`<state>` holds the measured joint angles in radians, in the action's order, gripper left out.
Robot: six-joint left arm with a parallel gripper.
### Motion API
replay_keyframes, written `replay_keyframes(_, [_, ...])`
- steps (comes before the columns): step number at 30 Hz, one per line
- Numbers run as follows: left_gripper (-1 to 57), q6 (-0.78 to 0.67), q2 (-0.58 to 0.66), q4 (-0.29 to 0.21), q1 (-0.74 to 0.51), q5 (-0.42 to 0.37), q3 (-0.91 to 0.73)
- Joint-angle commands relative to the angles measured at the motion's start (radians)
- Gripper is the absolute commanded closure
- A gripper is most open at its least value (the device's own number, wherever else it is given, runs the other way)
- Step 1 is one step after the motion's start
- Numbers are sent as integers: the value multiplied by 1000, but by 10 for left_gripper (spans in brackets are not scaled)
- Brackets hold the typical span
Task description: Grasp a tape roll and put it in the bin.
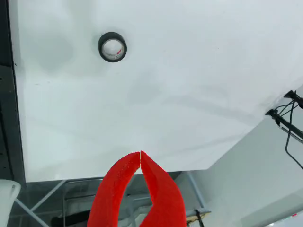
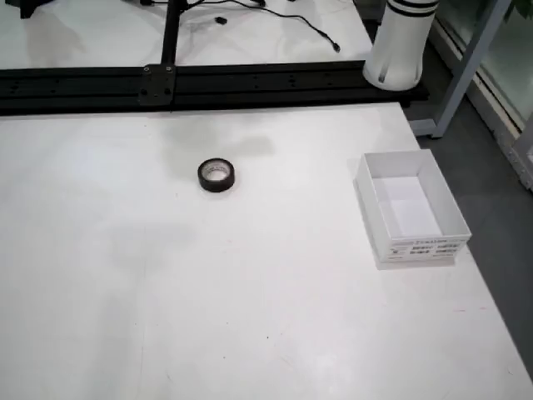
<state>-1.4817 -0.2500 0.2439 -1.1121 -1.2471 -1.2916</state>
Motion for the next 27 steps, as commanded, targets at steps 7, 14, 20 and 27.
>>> replay_keyframes(7, [570,0,0,0,-3,0,0])
replay_keyframes(14, [570,0,0,0,-3,0,0])
replay_keyframes(20, [570,0,8,2,5,-2,-11])
replay_keyframes(27, [570,0,23,2,34,-2,-28])
